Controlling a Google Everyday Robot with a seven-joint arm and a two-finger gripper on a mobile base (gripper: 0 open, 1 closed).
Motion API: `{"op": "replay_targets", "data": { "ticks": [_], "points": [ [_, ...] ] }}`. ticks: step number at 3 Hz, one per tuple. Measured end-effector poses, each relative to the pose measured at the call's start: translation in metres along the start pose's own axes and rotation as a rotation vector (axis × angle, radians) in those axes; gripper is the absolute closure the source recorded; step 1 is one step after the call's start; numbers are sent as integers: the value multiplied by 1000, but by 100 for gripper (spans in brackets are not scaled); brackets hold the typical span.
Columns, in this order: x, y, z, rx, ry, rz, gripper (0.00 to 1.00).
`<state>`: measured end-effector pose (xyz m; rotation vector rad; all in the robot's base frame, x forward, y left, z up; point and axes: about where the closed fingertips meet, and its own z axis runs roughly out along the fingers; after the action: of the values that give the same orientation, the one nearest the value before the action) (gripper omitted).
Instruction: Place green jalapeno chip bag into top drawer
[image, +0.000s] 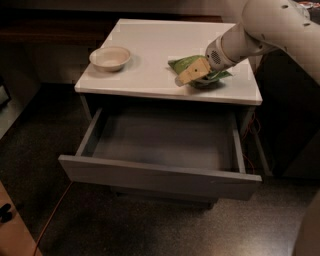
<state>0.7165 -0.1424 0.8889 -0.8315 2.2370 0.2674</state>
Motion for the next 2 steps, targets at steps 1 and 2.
{"op": "replay_targets", "data": {
  "ticks": [1, 2],
  "points": [
    [8, -43, -2, 83, 36, 35, 0],
    [19, -61, 7, 90, 60, 69, 0]
  ]
}}
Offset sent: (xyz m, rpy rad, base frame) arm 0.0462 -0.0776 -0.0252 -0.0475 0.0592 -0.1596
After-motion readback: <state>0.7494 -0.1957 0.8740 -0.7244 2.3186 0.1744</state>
